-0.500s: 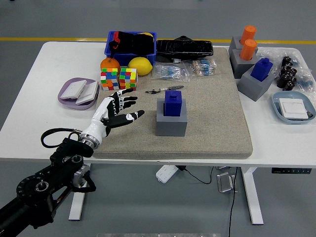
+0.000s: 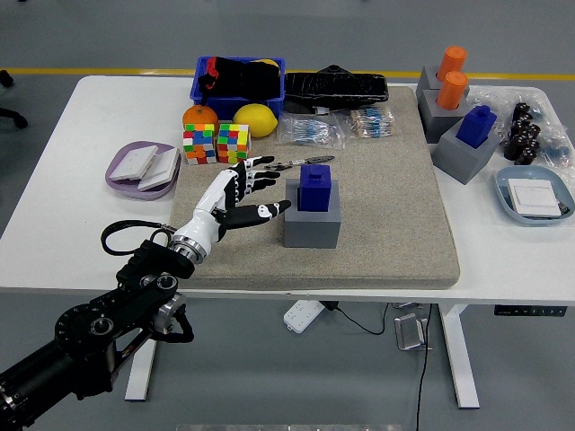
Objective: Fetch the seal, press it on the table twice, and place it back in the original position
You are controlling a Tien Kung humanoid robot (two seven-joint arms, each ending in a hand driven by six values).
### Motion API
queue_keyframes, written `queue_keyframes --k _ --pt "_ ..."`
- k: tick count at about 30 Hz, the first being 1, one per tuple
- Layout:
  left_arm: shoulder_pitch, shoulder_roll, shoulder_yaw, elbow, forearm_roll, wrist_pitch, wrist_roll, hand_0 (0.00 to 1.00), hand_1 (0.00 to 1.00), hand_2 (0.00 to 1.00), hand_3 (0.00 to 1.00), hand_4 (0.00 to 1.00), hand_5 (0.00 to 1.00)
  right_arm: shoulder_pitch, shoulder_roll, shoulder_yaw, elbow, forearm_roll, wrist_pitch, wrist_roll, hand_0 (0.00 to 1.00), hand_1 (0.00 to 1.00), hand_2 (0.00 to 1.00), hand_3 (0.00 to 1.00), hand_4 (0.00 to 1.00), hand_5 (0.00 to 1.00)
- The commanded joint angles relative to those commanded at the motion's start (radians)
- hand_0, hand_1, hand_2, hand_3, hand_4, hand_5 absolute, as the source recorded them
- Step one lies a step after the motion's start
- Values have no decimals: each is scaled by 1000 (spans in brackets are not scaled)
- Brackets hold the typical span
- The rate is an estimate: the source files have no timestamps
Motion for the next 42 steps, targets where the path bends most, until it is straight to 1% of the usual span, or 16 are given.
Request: queue_keyframes --k 9,17,18,21,26,32,41,42 --pt "-40 -24 57 36 -23 14 -18 811 767 720 811 934 2 1 1 -10 0 15 0 2 884 749 732 745 830 521" --pt "-99 -51 99 67 -34 25 -23 805 764 718 807 918 2 2 5 -18 0 21 0 -1 884 749 732 744 830 520" --pt "-105 -55 103 72 -35 26 -24 803 762 717 804 893 2 2 5 -19 0 22 0 -1 884 749 732 744 830 521" --pt "-116 -63 116 85 -37 29 -25 803 762 717 804 893 2 3 6 -21 0 25 0 -2 884 749 732 744 830 521" --pt "-128 -71 135 106 -42 31 -23 803 761 717 803 876 2 4 3 -22 0 27 -1 -2 884 749 732 745 830 520" --pt "-133 -71 122 120 -41 32 -24 802 763 718 799 863 2 2 3 -22 0 26 -1 -3 884 749 732 745 829 521" --pt "-138 -78 124 139 -39 33 -24 801 763 719 801 859 2 6 5 -27 0 32 -1 -1 884 748 732 745 829 520" --pt "-139 -79 125 142 -38 32 -22 802 764 720 798 843 2 6 5 -28 0 33 -1 -1 884 749 732 744 829 519"
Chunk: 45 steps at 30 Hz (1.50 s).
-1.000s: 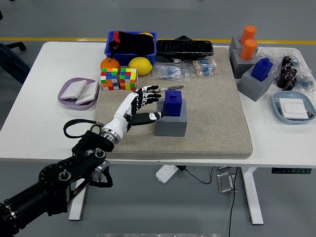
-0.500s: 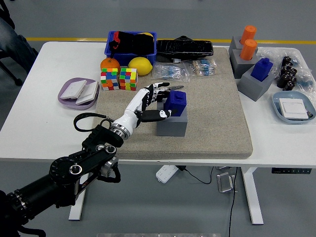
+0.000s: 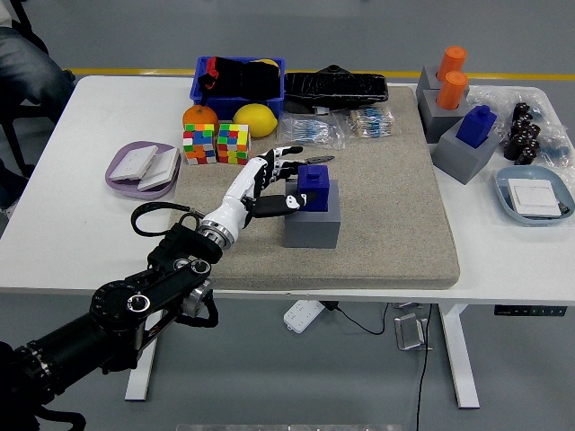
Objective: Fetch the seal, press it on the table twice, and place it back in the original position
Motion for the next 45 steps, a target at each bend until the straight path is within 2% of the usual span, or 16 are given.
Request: queue_keyframes --k 5,6,15,23,33,45 --pt "-2 -4 2 6 2 -3 1 802 764 720 798 843 2 0 -1 1 0 0 0 0 884 749 732 744 829 519" --pt "-2 -5 1 6 2 -4 1 802 765 724 789 814 2 0 -1 2 0 0 0 -1 884 749 732 744 830 520" --pt "6 -18 1 3 2 -8 0 798 765 727 789 826 2 -1 2 4 0 -3 0 -2 884 749 732 745 829 520" --pt "6 -18 -2 -14 10 -15 2 799 770 731 794 829 2 0 1 5 0 -2 1 -1 884 749 732 745 830 520" --pt "7 -18 -8 -8 14 -12 -4 800 771 730 793 829 2 -1 2 6 0 -3 1 -1 884 749 732 745 830 519" --pt "10 -18 -10 -5 1 1 -30 802 759 711 775 808 2 0 1 7 0 -3 1 -1 884 748 732 745 830 519"
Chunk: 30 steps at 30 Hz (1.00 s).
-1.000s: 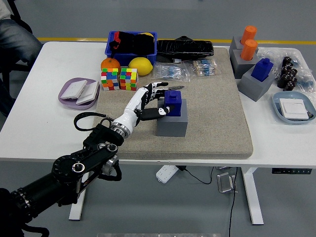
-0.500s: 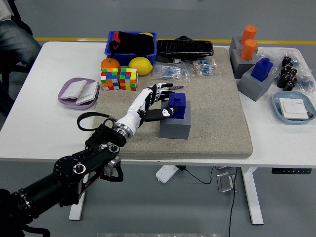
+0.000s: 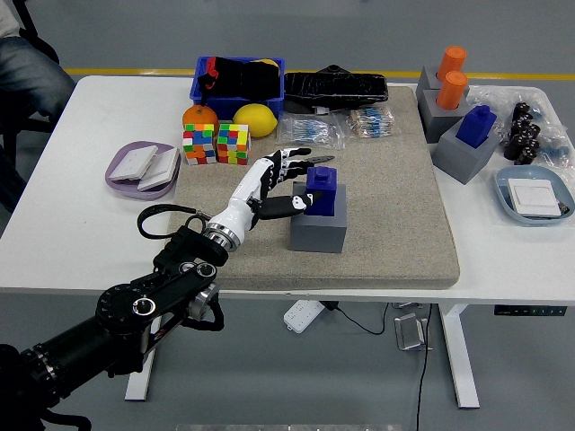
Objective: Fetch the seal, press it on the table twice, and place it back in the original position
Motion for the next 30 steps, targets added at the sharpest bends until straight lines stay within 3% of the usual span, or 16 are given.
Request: queue_keyframes --k 8,20,21,26,27,30 --pt "5 0 0 4 -2 -6 0 798 744 694 762 803 2 0 1 -1 0 0 0 0 884 748 732 745 830 519" --pt "8 0 -6 12 2 -46 3 833 809 749 799 832 2 -1 0 -2 0 -1 1 0 884 749 732 746 831 519" --pt "9 0 -6 13 1 -51 3 869 865 819 835 888 2 -1 0 -2 0 0 1 0 884 747 732 746 831 520" --pt "9 0 -9 16 3 -88 17 869 865 819 835 888 2 -1 -1 -1 0 -1 1 0 884 747 732 746 831 520" --pt "9 0 -9 16 5 -97 22 927 937 898 898 993 2 -1 -1 -1 0 -2 1 1 884 749 732 746 831 520" --pt "9 0 -9 14 7 -110 26 927 937 898 898 993 2 -1 -1 0 0 -2 1 0 884 749 732 746 831 520"
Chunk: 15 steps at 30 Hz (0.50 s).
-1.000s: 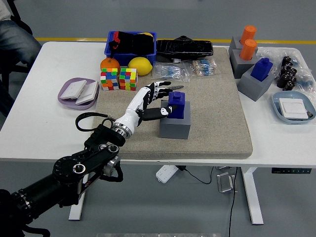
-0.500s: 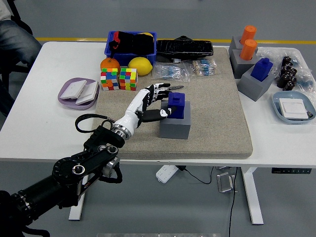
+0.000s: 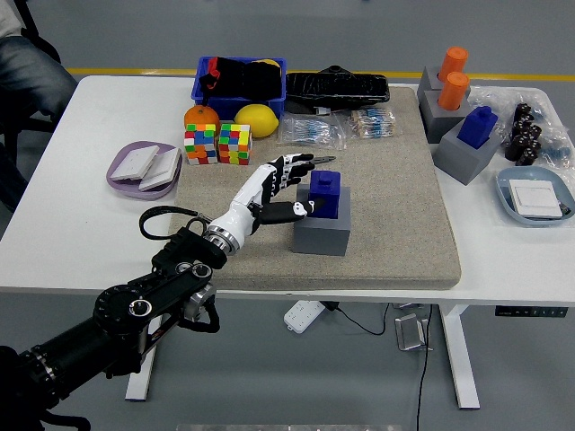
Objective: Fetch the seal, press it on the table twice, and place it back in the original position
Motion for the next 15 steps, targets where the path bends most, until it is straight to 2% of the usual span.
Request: queue_keyframes --k 14,15 --pt "-6 0 -2 -7 10 12 -1 931 925 894 895 998 2 1 -1 1 0 1 0 1 884 748 732 746 831 519" --pt "-6 0 -2 -7 10 13 -2 922 888 863 877 981 2 1 -1 1 0 1 0 1 884 748 732 745 832 519"
